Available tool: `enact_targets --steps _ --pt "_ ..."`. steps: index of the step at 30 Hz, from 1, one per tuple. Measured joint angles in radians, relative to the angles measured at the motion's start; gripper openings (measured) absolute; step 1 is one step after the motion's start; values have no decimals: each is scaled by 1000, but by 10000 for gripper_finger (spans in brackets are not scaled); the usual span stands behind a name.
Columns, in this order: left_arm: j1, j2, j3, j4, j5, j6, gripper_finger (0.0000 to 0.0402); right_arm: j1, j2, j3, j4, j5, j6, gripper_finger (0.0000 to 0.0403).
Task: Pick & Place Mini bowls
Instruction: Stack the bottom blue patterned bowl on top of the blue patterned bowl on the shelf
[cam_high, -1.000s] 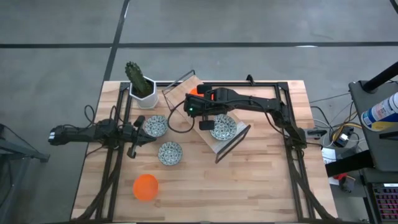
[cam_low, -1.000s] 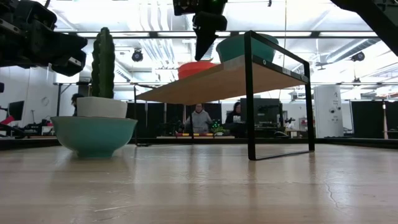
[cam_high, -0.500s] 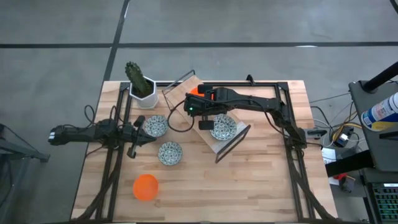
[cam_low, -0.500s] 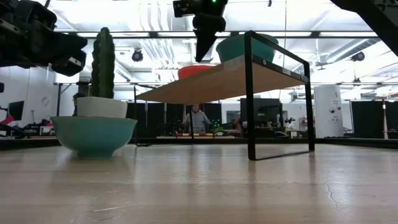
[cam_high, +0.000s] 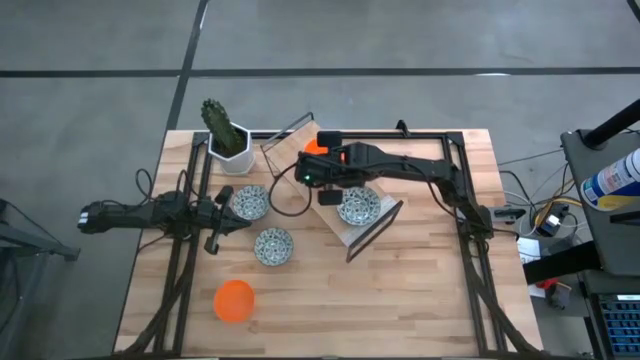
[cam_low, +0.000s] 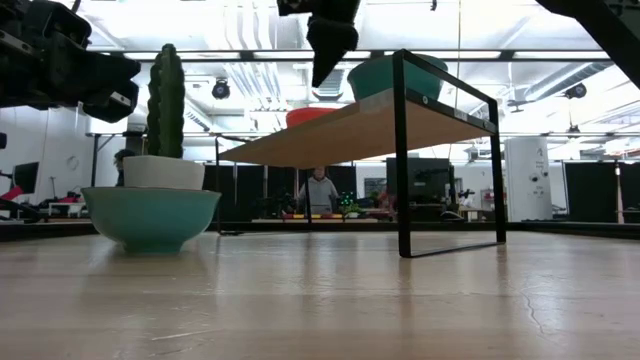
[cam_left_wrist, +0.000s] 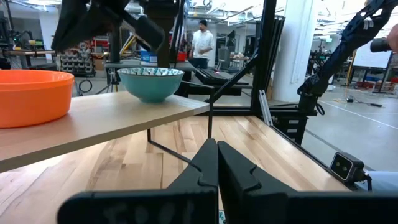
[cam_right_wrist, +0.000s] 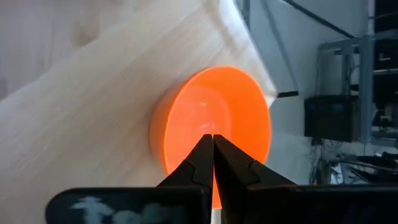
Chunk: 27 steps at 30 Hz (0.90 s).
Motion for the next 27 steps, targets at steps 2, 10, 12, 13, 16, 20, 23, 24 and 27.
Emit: enact_targets --steps 2,10,12,13,16,20,23,24,27 --pt "0 0 0 0 0 0 0 12 -6 2 8 8 9 8" --pt "0 0 0 0 0 0 0 81 -65 1 81 -316 159 8" --pt "0 0 0 0 0 0 0 106 -74 -1 128 -360 184 8" --pt "0 0 0 0 0 0 0 124 -76 -3 155 -366 185 8" --pt "0 0 0 0 0 0 0 192 -77 -8 245 -378 187 8" --pt "0 0 0 0 0 0 0 293 -77 -13 332 -380 199 8" --pt "0 0 0 0 0 0 0 362 -78 -40 403 -369 197 8" --pt "0 0 0 0 0 0 0 381 -78 -54 419 -361 189 8" --pt "0 0 0 0 0 0 0 425 -85 -109 452 -304 213 8"
